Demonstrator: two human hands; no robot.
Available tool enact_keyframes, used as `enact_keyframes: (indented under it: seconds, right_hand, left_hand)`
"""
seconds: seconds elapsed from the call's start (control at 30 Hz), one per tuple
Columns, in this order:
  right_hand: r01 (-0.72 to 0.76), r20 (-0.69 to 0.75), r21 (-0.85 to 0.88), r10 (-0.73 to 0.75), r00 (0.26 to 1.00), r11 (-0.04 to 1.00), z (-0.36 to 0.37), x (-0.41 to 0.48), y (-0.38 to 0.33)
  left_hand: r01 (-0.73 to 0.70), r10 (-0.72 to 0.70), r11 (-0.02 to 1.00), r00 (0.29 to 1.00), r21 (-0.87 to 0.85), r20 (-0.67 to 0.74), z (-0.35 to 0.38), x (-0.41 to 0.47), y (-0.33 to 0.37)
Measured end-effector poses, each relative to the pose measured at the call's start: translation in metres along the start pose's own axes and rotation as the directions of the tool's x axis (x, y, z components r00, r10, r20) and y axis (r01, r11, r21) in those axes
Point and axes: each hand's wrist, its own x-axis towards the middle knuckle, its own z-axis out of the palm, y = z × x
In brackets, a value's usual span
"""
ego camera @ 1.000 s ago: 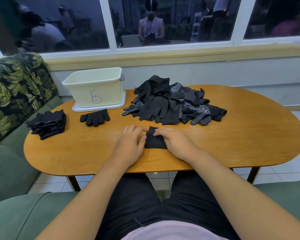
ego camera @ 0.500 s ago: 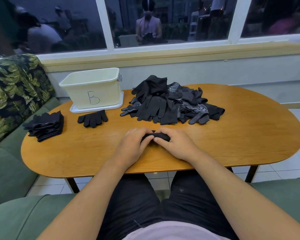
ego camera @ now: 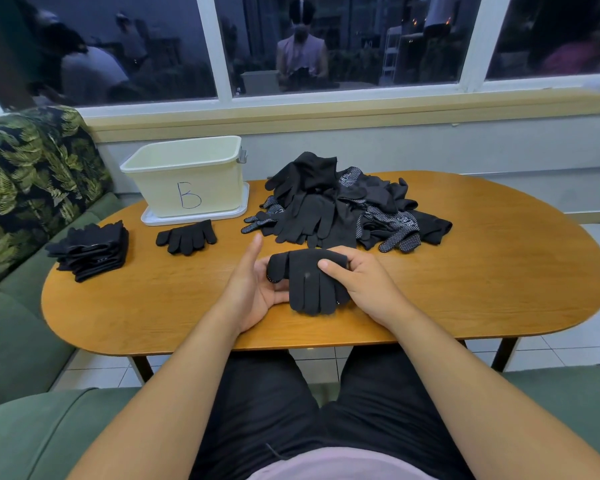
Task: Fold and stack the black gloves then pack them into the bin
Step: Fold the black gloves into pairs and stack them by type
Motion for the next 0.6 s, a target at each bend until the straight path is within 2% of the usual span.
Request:
enact_keyframes:
  seconds: [0.27, 0.43, 0.6]
  right_hand:
    - [-0.011, -0.022, -0.039, 0.010, 1.000, 0.999, -0.001, -0.001, -0.001]
    - [-0.097, -0.008, 0.087, 0.098, 0.995, 0.991, -0.003, 0.000, -0.003]
    - [-0.117, -0.025, 0.104, 0.120, 0.992, 0.988, -0.003, 0.001, -0.003]
  left_hand:
    - [-0.084, 0.104, 0.976, 0.990, 0.202, -0.091, 0.009, -0.003, -0.007]
    - [-0.087, 0.158, 0.941, 0.967, 0.327, -0.198, 0.015, -0.005, -0.008]
    - [-0.101, 0.158, 0.959, 0.966, 0.264, -0.205, 0.018, -0.006, -0.008]
